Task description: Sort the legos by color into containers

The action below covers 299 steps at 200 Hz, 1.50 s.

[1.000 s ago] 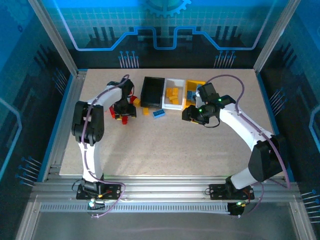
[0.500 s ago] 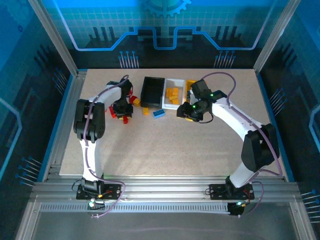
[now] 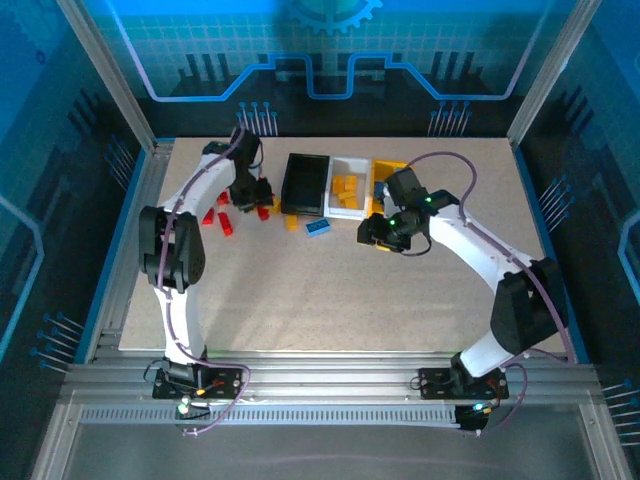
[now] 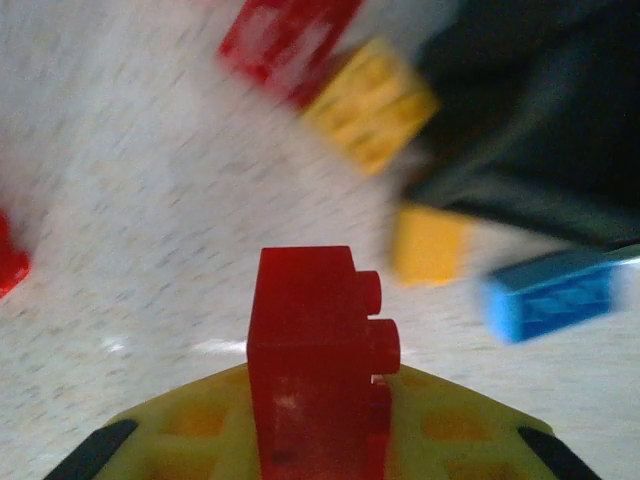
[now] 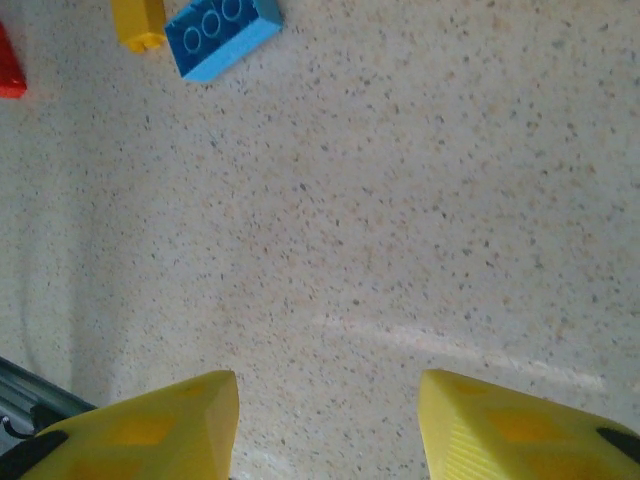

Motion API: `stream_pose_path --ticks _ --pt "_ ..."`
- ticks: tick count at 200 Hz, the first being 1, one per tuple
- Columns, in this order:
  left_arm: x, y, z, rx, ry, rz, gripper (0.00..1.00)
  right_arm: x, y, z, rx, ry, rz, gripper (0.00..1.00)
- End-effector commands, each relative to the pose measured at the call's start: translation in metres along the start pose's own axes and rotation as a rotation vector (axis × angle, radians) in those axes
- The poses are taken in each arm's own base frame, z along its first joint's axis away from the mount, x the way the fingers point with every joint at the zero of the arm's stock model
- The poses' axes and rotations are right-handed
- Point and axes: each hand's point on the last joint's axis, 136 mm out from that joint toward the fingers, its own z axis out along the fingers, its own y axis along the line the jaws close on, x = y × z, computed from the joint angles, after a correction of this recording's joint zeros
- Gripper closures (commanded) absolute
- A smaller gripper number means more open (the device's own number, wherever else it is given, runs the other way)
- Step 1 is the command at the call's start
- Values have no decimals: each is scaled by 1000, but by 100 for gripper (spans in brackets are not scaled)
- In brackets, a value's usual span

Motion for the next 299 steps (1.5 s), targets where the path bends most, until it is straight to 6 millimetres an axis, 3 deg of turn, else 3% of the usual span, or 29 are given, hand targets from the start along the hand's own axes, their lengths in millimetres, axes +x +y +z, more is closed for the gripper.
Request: stream_pose_path --ticks 1,56,94,117,157,183,207,251,268,299 --pt "-17 -55 -20 171 -24 -9 79 11 0 -12 -7 -19 -2 48" --pt "-62 -105 16 238 -46 -26 79 33 -12 -22 14 -23 28 48" --pt "-77 -113 41 265 -62 -54 78 49 -23 -31 47 -32 46 48" --pt "-80 -114 48 272 -63 -57 67 58 -30 -34 63 -34 59 48" --pt "-81 -115 36 275 -80 -41 51 61 -34 -33 61 -40 67 47" --pt "-77 -110 16 248 -99 -13 47 55 -28 -25 44 -27 52 47" --pt "-71 -82 -12 163 -119 -7 44 46 -15 -14 24 -8 16 47" --pt "-40 16 -57 -19 -151 -125 36 34 18 15 -5 54 -97 47" --pt "-23 50 -59 -83 -135 -164 33 31 32 26 -16 82 -140 47" --pt "2 92 -46 -186 -64 -204 30 28 55 38 -30 121 -204 47"
